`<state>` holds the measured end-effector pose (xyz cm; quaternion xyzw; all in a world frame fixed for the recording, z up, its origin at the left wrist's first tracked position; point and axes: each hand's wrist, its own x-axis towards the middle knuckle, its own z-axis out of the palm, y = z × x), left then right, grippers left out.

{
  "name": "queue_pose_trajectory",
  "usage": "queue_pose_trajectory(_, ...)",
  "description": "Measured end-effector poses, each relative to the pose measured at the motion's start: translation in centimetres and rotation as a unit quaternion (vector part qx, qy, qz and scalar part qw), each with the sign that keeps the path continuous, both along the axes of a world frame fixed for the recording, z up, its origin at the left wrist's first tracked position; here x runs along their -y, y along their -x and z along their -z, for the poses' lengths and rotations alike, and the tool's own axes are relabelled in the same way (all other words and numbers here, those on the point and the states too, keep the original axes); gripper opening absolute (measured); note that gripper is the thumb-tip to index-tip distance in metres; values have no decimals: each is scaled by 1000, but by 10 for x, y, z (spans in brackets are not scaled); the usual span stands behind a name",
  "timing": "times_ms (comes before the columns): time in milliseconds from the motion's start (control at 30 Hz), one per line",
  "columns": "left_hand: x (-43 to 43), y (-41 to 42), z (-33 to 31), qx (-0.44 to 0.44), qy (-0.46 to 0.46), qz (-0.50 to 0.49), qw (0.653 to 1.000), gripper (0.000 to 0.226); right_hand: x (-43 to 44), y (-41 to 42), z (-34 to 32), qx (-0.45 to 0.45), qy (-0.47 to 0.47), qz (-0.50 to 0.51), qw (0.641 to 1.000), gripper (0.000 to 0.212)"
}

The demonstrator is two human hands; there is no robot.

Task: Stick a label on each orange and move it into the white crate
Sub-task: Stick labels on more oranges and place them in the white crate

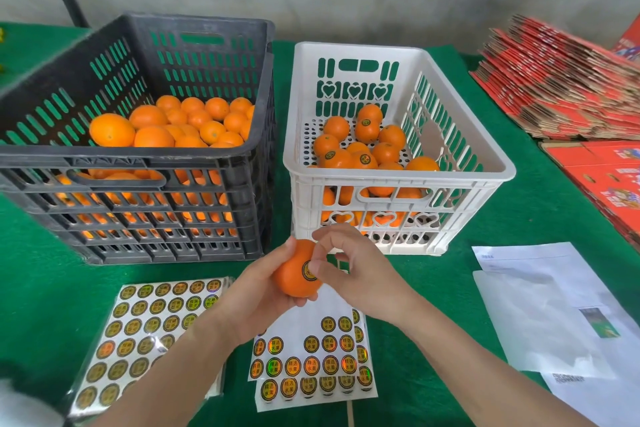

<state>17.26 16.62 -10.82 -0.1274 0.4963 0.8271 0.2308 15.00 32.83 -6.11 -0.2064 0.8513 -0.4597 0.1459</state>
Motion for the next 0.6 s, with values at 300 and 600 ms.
queue_pose_trajectory(300,2,-1,-9,-9,50,13,999,67,0,-2,-1,56,89,57,993,45)
queue_pose_trajectory(600,3,13,-86,-231,279,26,932,72,5,-2,-33,-197,73,-16,978,65)
